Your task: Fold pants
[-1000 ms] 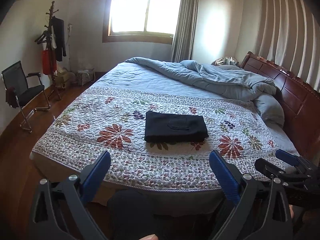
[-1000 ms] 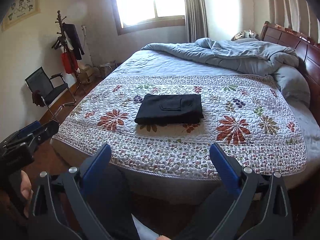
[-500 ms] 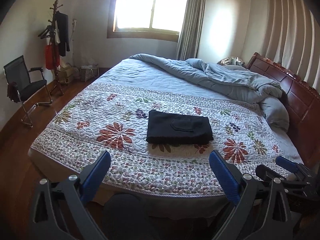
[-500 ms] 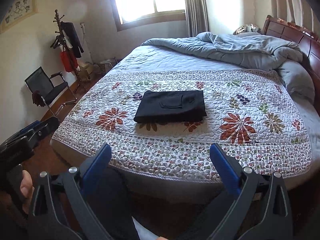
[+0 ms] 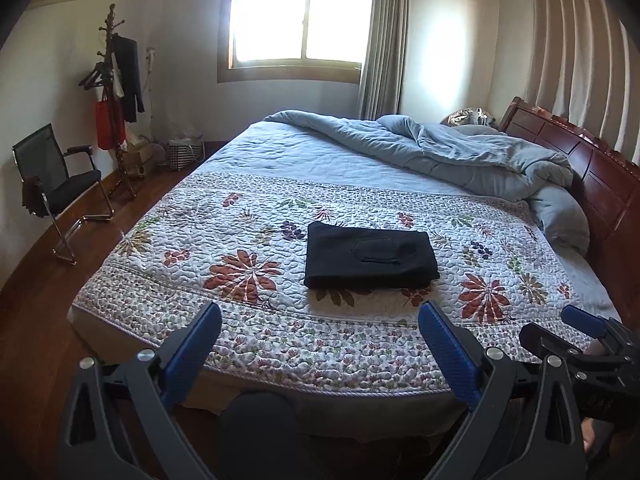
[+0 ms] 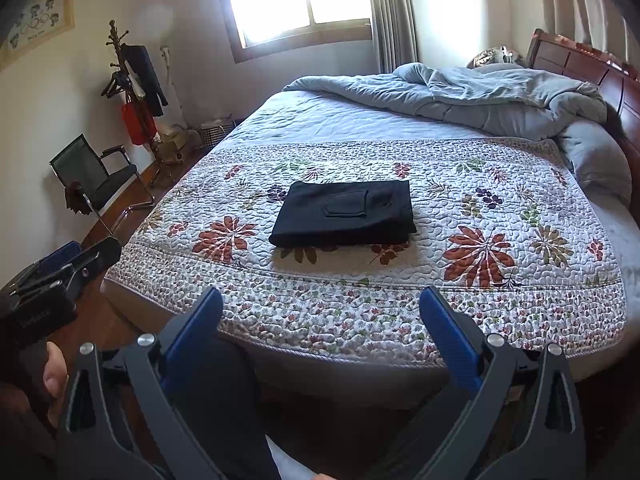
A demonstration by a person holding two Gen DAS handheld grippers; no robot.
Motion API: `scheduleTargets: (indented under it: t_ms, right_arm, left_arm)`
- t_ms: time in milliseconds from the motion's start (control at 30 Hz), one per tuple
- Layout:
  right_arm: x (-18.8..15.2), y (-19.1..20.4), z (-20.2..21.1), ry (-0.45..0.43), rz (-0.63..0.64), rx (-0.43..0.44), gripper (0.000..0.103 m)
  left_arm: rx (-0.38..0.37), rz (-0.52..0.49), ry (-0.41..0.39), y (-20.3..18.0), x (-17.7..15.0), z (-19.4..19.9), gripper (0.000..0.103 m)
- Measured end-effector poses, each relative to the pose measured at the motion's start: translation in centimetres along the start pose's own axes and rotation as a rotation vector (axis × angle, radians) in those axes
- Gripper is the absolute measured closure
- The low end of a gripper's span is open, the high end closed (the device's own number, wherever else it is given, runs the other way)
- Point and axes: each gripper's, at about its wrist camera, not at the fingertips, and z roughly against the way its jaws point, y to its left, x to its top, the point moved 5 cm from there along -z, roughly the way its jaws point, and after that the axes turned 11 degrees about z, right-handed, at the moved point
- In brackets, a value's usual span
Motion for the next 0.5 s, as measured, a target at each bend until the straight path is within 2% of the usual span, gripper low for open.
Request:
scheduleTargets:
  t_ms: [500]
  right_arm:
    - [-0.41, -0.42, -0.15, -0.005, -0.005, -0.008, 0.005]
  left_arm:
    - [0.007, -0.017, -0.006, -0.50, -0.30, 0.20, 0.004]
